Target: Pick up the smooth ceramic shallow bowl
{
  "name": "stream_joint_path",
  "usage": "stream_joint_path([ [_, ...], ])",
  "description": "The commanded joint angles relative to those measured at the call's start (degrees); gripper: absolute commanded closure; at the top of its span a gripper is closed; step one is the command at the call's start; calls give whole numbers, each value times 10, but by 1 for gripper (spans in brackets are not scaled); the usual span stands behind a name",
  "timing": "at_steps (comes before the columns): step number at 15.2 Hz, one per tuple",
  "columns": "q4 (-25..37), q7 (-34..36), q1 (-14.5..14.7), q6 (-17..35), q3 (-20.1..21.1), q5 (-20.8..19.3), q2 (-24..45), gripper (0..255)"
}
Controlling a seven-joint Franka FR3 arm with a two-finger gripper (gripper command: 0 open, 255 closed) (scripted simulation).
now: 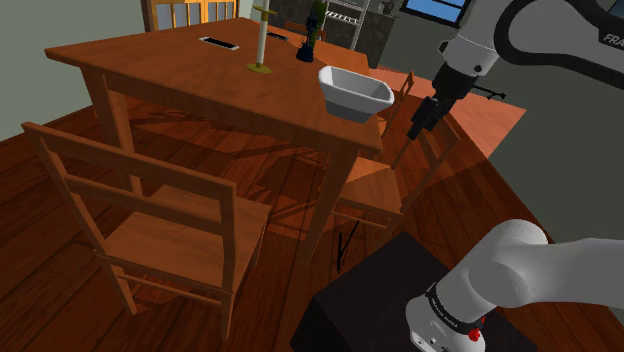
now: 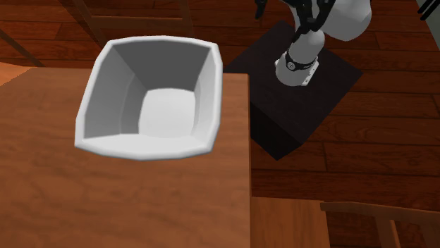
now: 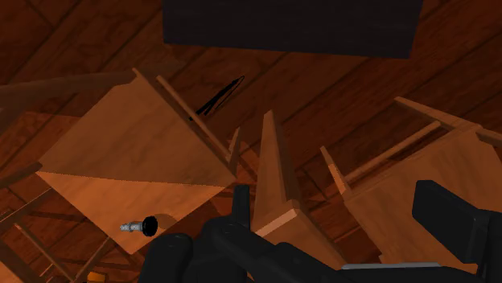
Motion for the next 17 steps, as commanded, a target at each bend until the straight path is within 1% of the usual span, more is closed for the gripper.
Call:
stream_joint_path([
  [1, 0, 0, 0, 0, 0, 0, 0, 0],
  [5, 61, -24, 9, 34, 11, -23, 85, 0],
  [9, 131, -45, 15, 57, 25, -47, 168, 0],
  [17, 293, -79, 27, 74, 61, -106, 329, 0],
])
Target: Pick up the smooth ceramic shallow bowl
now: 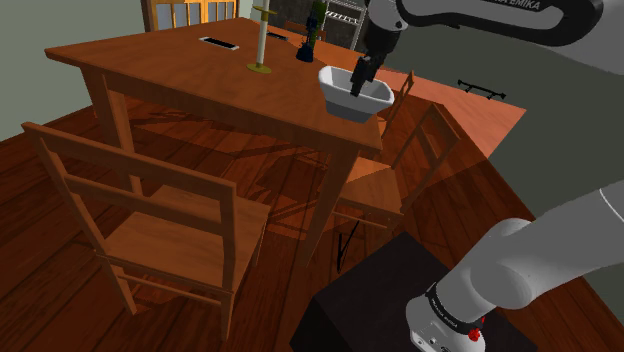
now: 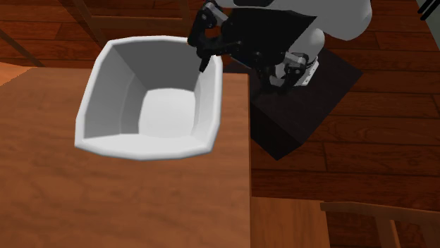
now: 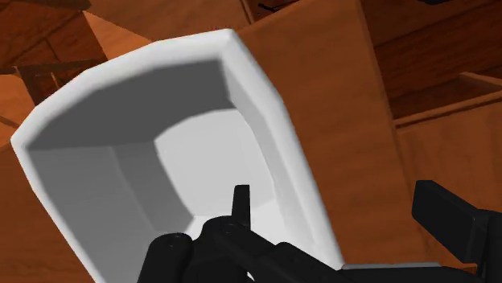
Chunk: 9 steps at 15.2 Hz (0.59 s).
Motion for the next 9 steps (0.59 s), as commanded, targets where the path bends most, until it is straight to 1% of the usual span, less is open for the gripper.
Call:
stream_joint_path([
  [1, 50, -8, 3, -3, 10, -17, 43, 0],
  [3, 97, -16, 8, -6, 21, -36, 84, 0],
  [4, 112, -18, 9, -7, 24, -42, 96, 0],
  [9, 62, -8, 9, 31, 22, -42, 86, 0],
])
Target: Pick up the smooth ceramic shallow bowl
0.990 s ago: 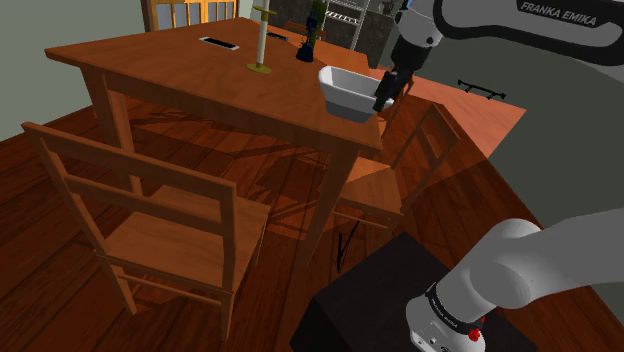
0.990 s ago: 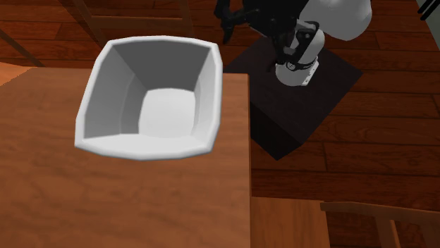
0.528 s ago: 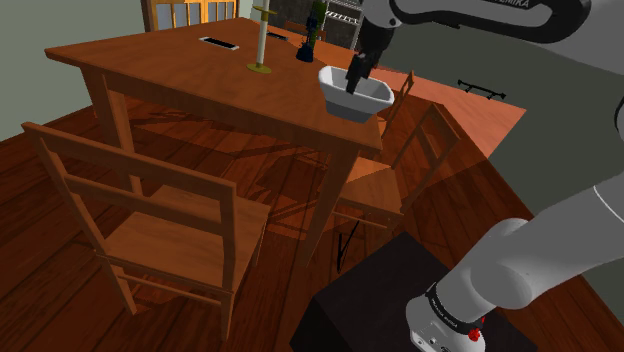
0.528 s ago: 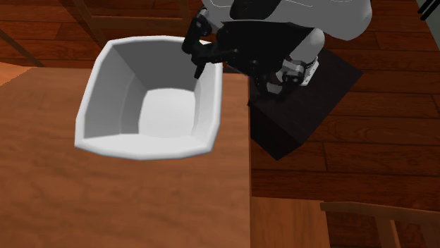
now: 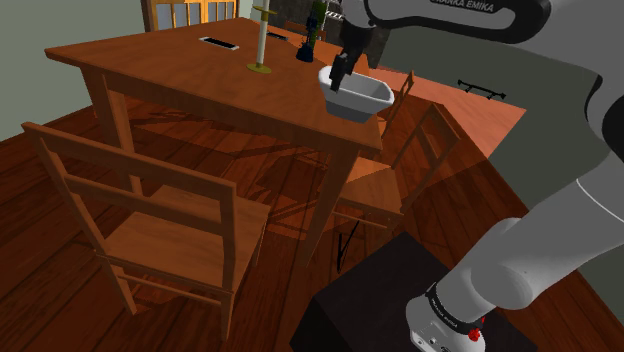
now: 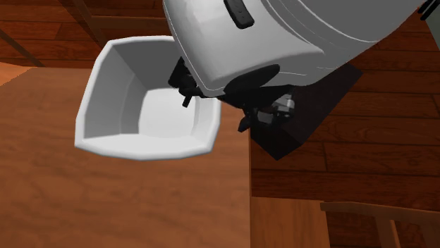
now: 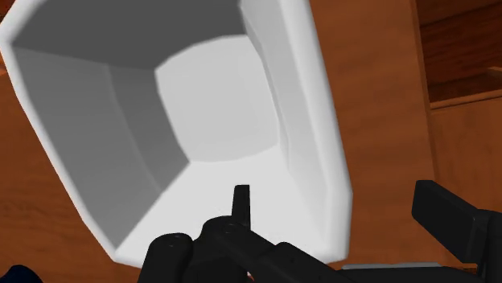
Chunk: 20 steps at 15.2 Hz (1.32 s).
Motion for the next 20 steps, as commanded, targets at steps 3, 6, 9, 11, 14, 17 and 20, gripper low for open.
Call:
stream_joint_path([
  [3, -35, 7, 0, 28, -1, -1, -6, 0],
  [6, -34, 7, 0, 28, -1, -1, -6, 255],
  [9, -34, 7, 0, 28, -1, -1, -6, 255],
  [11, -34, 7, 0, 28, -1, -1, -6, 255],
  [14, -35, 7, 0, 28, -1, -1, -6, 255],
  [17, -8, 1, 0, 6, 0, 0, -2, 255],
  [20, 22, -4, 0, -17, 1, 0, 4, 255],
])
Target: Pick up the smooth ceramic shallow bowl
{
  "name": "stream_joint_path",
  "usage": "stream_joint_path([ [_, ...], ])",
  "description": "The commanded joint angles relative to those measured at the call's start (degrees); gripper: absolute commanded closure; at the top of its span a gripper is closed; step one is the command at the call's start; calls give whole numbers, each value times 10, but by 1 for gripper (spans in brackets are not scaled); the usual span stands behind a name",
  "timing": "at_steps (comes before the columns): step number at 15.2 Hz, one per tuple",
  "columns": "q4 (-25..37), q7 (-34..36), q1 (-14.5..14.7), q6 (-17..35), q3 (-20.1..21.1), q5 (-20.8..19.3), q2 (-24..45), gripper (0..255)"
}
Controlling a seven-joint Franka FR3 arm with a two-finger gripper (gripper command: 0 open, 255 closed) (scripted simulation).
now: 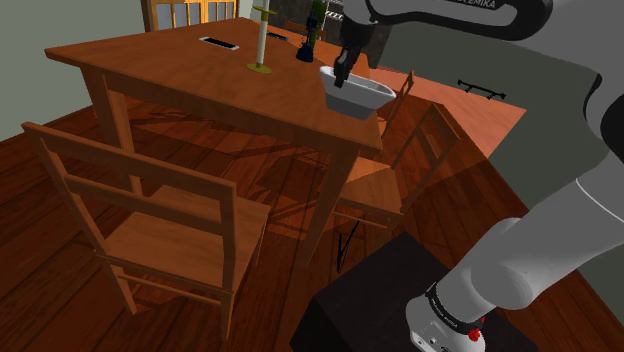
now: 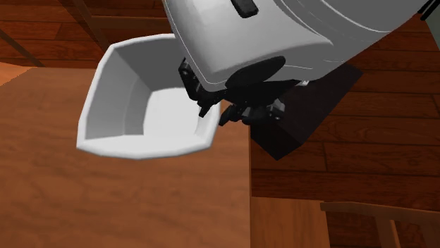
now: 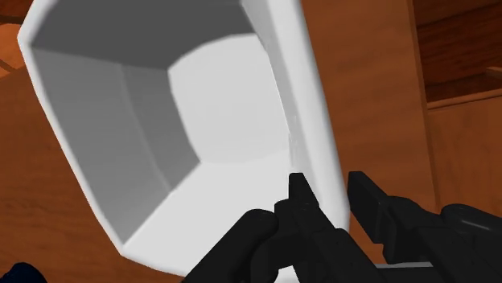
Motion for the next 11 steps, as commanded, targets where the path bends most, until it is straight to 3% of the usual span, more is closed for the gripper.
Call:
stream_joint_path([
  [1, 19, -4, 0, -14, 0, 0, 3, 255],
  [11, 110, -19, 1, -81, 4, -2, 27, 255],
])
